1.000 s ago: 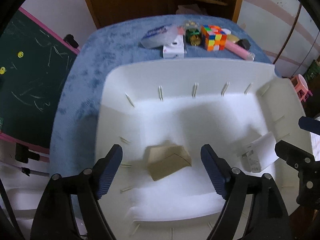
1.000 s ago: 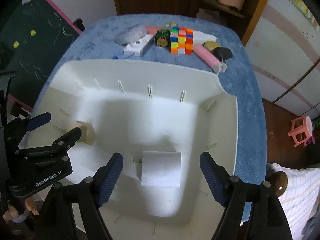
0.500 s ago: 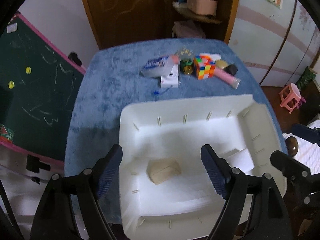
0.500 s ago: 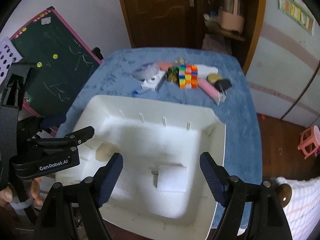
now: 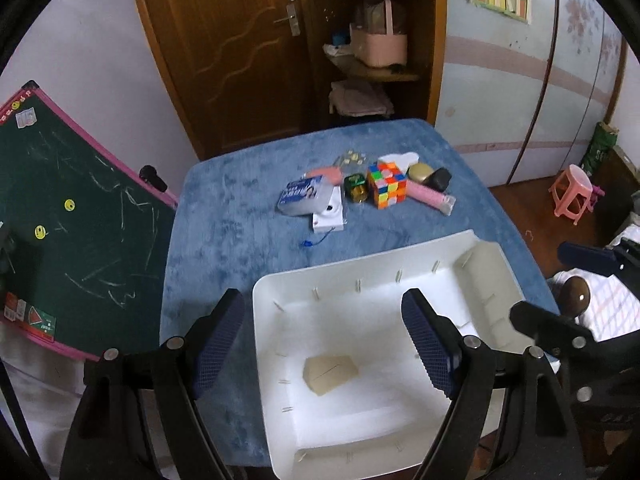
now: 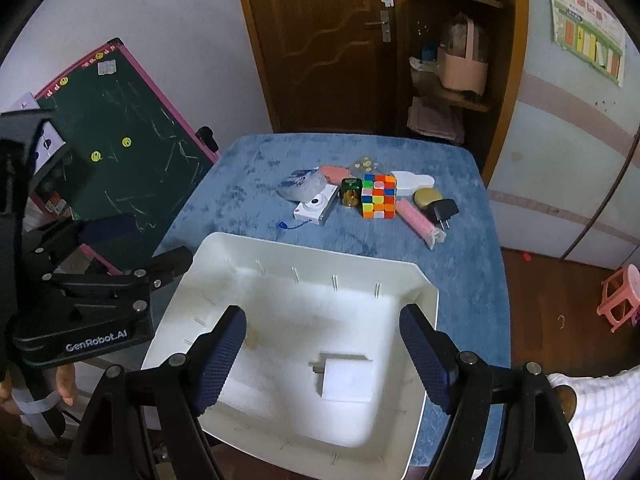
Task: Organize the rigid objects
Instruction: 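Lift both tools out of the tray back toward the objects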
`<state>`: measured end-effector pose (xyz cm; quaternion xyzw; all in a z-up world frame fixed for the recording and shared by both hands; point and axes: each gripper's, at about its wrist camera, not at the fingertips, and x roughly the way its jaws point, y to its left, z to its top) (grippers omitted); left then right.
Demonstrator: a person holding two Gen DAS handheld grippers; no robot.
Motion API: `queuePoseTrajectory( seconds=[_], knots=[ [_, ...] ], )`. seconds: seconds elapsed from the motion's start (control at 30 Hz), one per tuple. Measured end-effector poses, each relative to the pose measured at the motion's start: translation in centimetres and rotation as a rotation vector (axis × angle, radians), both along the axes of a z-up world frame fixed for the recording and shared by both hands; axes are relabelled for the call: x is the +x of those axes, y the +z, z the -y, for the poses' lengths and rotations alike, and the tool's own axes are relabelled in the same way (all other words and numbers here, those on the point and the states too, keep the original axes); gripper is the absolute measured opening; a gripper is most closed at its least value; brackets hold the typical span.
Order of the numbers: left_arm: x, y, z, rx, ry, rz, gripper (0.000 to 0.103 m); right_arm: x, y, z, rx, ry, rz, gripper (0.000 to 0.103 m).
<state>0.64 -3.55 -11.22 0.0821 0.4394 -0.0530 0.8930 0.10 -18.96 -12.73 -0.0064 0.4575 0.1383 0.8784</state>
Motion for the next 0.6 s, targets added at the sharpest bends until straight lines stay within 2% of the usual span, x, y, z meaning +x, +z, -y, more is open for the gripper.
queuePoseTrajectory(
  seconds=[0.43,0.5,0.6],
  knots=[
    [1.3,1.8,0.4,-0.009,0.011,0.018,0.083,1.0,2.0,0.3,0.004,0.002,0.048,0.08],
    [1.5,2.0,0.5,-0.01,0.004,0.002,0.088,1.2,2.2,0.4,0.005,0.005,0.056,0.08],
    [1.8,2.3,0.5,-0.01,0.007,-0.001,0.088,1.5,2.5,0.4,0.012,0.003,0.062,0.08]
  ],
)
